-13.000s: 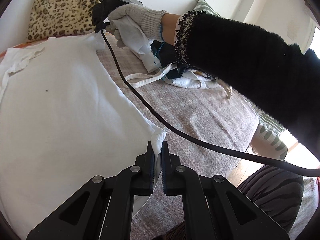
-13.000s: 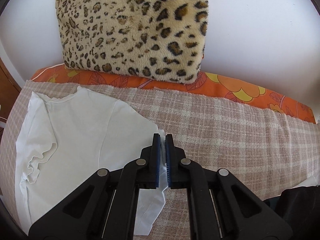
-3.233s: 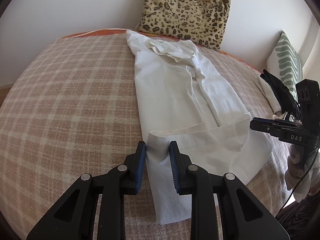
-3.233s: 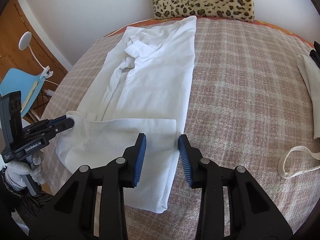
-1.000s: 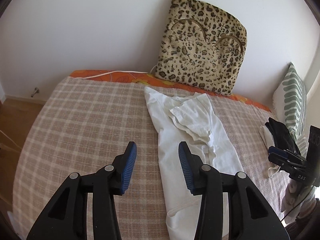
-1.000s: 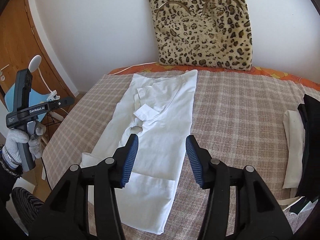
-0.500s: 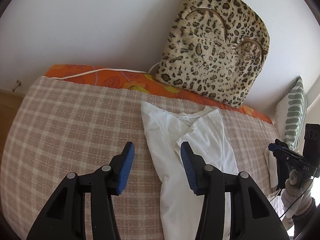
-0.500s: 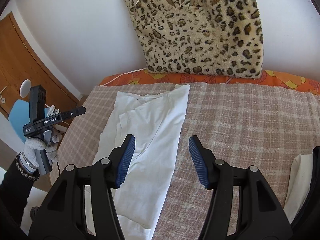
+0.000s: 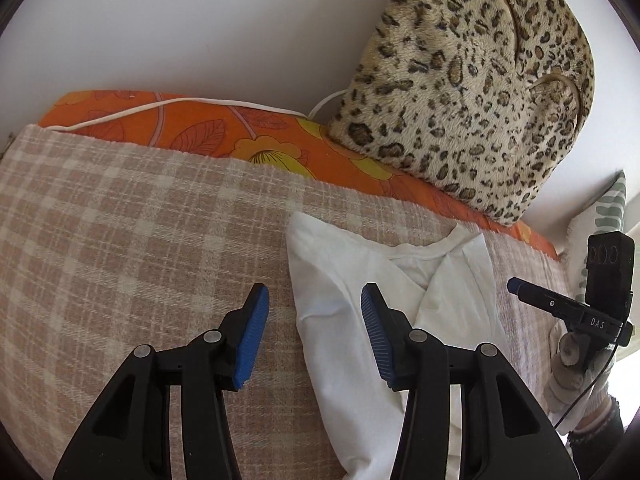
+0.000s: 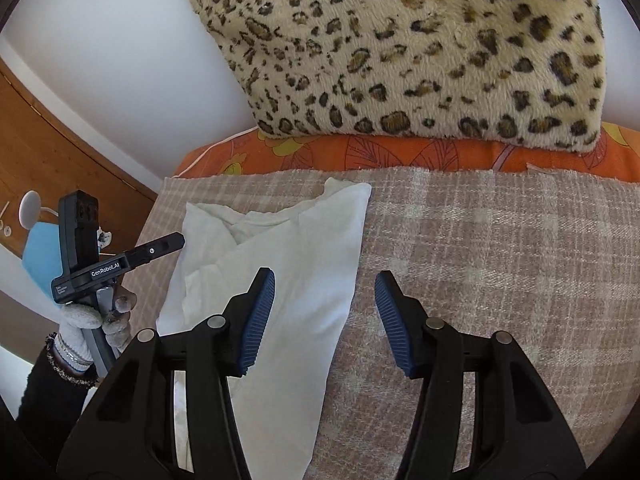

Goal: Fold small clothes
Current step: 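Move both tools to the collar end of the strip, then close both tools on the collar end of the shirt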

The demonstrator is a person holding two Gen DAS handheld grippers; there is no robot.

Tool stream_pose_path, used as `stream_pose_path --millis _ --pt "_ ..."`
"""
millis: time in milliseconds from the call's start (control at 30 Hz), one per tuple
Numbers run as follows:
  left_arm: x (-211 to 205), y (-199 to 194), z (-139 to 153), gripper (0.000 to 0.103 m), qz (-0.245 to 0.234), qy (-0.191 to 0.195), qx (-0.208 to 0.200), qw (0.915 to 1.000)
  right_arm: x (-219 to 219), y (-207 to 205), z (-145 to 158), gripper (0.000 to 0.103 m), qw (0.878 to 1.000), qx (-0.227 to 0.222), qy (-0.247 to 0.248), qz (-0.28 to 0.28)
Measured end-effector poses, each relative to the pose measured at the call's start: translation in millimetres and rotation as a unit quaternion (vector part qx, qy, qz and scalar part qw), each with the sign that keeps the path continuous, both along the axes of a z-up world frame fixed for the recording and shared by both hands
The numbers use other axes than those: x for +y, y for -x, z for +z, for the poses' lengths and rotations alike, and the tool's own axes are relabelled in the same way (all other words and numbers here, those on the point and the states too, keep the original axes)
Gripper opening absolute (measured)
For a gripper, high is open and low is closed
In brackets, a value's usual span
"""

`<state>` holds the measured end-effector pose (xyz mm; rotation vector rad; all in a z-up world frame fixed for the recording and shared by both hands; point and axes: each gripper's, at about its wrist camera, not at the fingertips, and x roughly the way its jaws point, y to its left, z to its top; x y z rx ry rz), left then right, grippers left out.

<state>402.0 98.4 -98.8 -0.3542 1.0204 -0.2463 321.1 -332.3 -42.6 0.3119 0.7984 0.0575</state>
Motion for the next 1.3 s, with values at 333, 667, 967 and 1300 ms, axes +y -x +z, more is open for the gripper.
stream_pose_path --millis 333,667,967,1300 --pt "-0.8 -20.4 -13.3 0.042 0.006 0.024 -0.005 0.9997 -7.4 -37.5 -11.8 0.053 1.000 0.004 0.008 -0.011" --pt "-7.7 -19.6 1.2 0.005 -0.008 0.022 -0.064 0.9977 -1.8 -54.6 -9.2 0.005 1.000 -0.021 0.007 -0.009" --pt "-6.6 -29.0 -12.0 0.007 -0.003 0.006 -0.032 0.9995 -1.5 -68.3 -9.9 0.019 1.000 0.022 0.005 0.007" --pt "-5.8 -36.5 -7.5 0.006 0.010 0.018 -0.035 0.9992 -0.7 -77.4 -4.9 0.007 1.000 0.005 0.011 0.006"
